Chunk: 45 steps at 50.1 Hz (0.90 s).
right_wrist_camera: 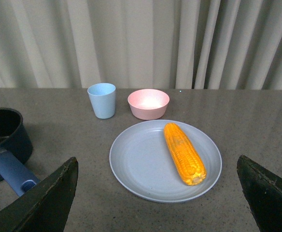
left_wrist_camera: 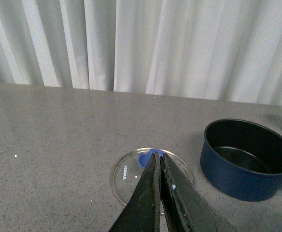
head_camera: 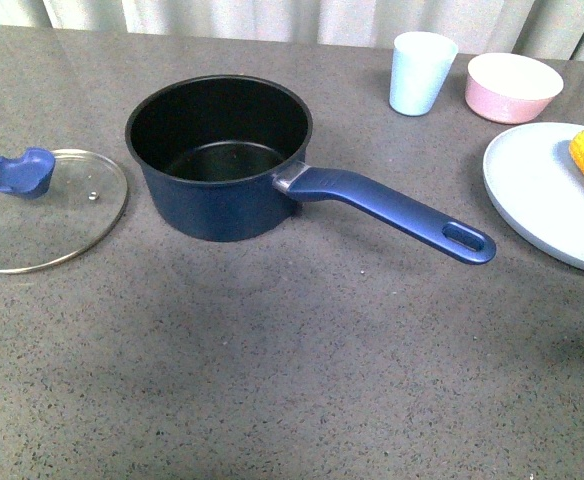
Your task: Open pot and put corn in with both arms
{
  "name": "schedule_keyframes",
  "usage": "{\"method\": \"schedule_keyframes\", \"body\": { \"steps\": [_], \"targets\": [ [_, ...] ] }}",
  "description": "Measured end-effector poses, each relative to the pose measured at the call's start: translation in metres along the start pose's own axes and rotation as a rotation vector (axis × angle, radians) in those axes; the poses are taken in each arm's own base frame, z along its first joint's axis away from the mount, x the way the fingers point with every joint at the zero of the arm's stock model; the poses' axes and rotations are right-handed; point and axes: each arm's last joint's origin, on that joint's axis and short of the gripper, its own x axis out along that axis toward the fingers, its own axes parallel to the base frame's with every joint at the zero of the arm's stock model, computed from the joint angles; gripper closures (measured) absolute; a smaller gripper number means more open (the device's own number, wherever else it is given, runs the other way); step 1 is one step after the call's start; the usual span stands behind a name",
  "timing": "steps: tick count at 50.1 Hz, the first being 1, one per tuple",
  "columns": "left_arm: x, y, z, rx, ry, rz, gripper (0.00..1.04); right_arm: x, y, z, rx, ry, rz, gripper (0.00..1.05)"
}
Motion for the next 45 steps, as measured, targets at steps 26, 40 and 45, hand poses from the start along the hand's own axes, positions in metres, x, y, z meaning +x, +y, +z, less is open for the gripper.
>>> {"method": "schedule_keyframes", "body": {
  "steps": [26, 40, 45],
  "targets": [
    [-0.0001, 0.0000, -0.0005, 0.000, 0.005, 0.000, 1.01, 0.0000, 0.0000, 0.0000, 0.000, 0.000, 0.000, 0.09],
    [-0.0001, 0.0000, -0.0005, 0.000, 0.005, 0.000, 0.51, 0.0000, 0.0000, 0.0000, 0.000, 0.000, 0.000, 0.09],
    [-0.0001, 0.0000, -0.0005, 0.000, 0.005, 0.000, 0.35, 0.0000, 0.0000, 0.0000, 0.000, 0.000, 0.000, 0.09]
  ]
}}
